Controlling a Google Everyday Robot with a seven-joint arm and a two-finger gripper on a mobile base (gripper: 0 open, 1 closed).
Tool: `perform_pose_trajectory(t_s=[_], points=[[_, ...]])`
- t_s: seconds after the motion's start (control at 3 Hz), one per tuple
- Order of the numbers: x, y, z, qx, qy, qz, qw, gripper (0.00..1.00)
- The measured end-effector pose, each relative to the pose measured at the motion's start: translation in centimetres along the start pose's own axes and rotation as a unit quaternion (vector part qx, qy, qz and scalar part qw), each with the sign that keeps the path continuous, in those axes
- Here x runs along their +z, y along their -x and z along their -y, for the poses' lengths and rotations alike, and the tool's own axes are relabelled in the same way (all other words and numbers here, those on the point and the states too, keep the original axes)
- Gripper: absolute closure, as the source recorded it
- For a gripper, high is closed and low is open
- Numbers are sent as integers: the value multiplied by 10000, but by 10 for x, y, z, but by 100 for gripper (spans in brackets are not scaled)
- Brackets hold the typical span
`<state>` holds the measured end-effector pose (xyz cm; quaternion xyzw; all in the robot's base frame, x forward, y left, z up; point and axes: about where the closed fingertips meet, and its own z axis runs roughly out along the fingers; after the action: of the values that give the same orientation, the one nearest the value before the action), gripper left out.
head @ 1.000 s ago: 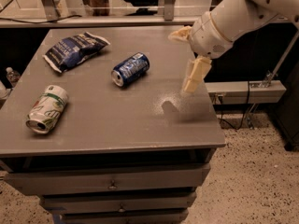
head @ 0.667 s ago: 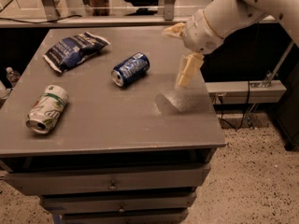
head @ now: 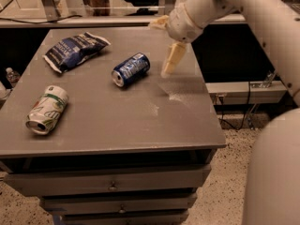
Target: Pick pepsi can
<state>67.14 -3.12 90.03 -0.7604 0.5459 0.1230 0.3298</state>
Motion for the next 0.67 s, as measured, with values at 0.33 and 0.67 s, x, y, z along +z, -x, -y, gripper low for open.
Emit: perform_pose_trajectory(t_s=[0.33, 0.67], points=[[24, 4, 21, -65, 51, 77, 9999, 0], [47, 8, 30, -104, 136, 144, 9997, 0]])
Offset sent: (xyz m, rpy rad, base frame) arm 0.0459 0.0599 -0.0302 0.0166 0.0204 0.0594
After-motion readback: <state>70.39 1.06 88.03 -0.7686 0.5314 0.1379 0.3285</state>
